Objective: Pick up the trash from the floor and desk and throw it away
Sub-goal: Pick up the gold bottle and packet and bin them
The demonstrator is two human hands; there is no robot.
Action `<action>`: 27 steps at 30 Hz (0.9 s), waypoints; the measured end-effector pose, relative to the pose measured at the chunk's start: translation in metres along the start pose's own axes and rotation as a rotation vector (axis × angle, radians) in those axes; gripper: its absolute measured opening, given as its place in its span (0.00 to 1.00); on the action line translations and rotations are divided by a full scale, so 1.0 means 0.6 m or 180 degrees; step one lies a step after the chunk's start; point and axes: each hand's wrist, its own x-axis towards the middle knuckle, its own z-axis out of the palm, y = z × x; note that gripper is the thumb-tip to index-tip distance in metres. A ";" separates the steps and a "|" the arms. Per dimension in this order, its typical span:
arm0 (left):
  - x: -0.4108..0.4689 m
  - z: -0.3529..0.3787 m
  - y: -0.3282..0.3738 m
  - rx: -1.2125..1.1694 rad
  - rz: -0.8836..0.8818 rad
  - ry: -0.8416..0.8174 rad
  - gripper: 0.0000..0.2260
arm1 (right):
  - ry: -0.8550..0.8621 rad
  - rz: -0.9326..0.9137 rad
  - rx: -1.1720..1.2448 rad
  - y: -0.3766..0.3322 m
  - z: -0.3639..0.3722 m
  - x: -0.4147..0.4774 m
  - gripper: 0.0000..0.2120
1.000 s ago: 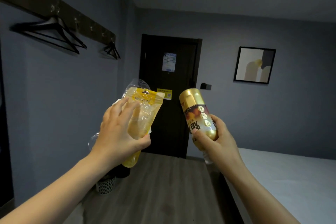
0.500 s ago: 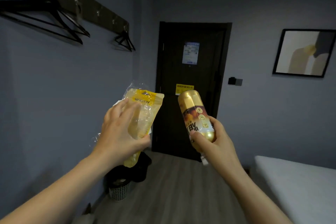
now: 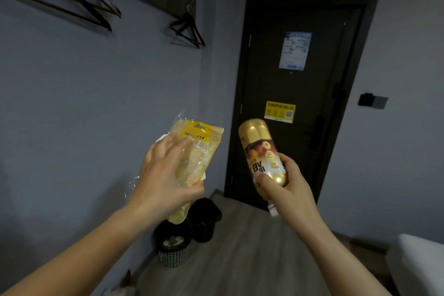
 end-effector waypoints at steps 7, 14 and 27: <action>0.157 0.092 -0.142 0.0020 -0.0014 -0.0057 0.37 | 0.0001 0.0163 0.0011 0.081 0.112 0.183 0.28; 0.288 0.192 -0.271 0.0025 -0.0123 -0.0199 0.39 | -0.0029 0.0436 0.0057 0.163 0.206 0.329 0.25; 0.481 0.427 -0.433 0.0268 -0.0266 -0.0480 0.39 | -0.0305 0.0776 0.0217 0.380 0.289 0.616 0.25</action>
